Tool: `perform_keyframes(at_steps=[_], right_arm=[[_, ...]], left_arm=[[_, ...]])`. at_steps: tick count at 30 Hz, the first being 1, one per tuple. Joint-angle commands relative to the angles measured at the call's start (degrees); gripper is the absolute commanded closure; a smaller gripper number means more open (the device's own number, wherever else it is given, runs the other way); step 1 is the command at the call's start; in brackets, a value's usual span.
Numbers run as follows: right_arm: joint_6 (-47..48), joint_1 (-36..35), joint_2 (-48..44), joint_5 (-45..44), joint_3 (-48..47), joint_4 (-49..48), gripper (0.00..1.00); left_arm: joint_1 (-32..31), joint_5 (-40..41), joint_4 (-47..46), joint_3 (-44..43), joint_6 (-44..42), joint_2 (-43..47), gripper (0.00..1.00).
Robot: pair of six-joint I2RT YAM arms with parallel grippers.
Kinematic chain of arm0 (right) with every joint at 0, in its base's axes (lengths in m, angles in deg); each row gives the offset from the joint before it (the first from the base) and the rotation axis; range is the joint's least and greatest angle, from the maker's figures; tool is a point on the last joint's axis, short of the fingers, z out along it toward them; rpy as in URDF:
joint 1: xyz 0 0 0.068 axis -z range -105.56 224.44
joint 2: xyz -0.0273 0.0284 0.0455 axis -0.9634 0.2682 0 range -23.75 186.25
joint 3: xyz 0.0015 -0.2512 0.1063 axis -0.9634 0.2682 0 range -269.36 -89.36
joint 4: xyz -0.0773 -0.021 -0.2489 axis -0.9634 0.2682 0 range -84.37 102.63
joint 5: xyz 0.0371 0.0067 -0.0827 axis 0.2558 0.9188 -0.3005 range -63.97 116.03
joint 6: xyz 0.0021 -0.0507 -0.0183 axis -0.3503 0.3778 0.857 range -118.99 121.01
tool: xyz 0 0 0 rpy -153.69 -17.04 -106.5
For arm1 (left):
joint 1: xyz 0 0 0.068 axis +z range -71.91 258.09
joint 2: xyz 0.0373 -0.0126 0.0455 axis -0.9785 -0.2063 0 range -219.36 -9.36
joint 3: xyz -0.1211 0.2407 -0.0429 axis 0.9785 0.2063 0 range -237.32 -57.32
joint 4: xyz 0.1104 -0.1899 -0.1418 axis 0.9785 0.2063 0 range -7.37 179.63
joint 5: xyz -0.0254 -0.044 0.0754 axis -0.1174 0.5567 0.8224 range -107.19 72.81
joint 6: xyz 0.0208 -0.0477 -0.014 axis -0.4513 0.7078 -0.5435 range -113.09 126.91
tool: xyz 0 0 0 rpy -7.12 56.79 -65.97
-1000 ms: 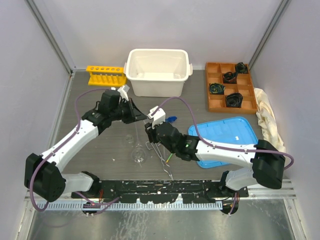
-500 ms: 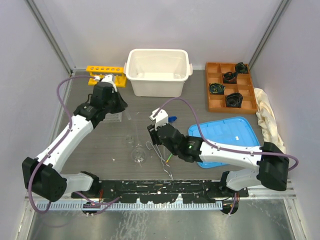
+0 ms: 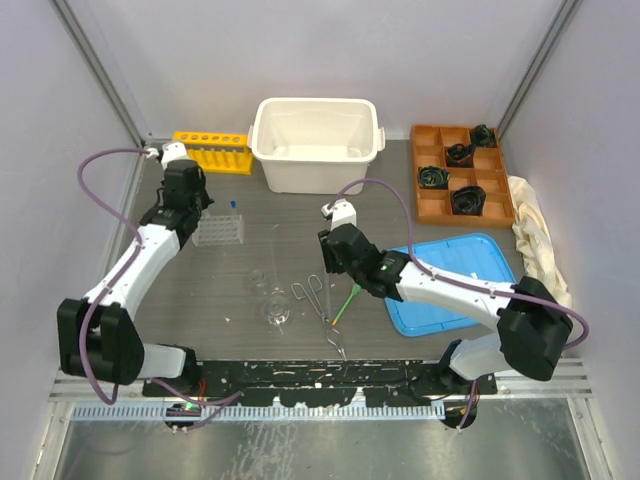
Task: Organize the chemistry lab equipment
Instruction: Insert the test tube into the slot of the test tube rack.
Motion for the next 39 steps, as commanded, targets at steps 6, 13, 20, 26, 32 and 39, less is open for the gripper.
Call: perform_keyframes(at_steps=[6,13,20,26,32,39], right_arm=[[-1.2,4.8,2.5,9.7,-1.9,-1.4,0.57],[-0.3,7.6,3.7,14.1,-2.8,-2.2,0.57],[0.4,9.0,6.4,16.3,-4.2,-3.2,0.58],[0.8,9.9,7.8,17.2,-4.7,-3.7,0.59],[1.0,10.6,8.1,17.6,-4.6,-4.0,0.59],[1.0,10.9,7.8,17.7,-4.4,-4.1,0.60]], left_arm=[[0.4,0.6,-16.6,2.9,0.4,-10.5,1.00],[0.3,-2.4,-22.0,3.6,1.1,-14.0,1.00],[-0.3,-2.9,-23.3,2.2,-0.3,-16.0,1.00],[-1.1,-3.0,-23.9,1.8,-0.6,-16.8,1.00],[-1.5,-3.0,-24.2,1.1,-0.7,-17.5,1.00],[-1.6,-2.7,-24.2,0.8,-1.4,-18.4,1.00]])
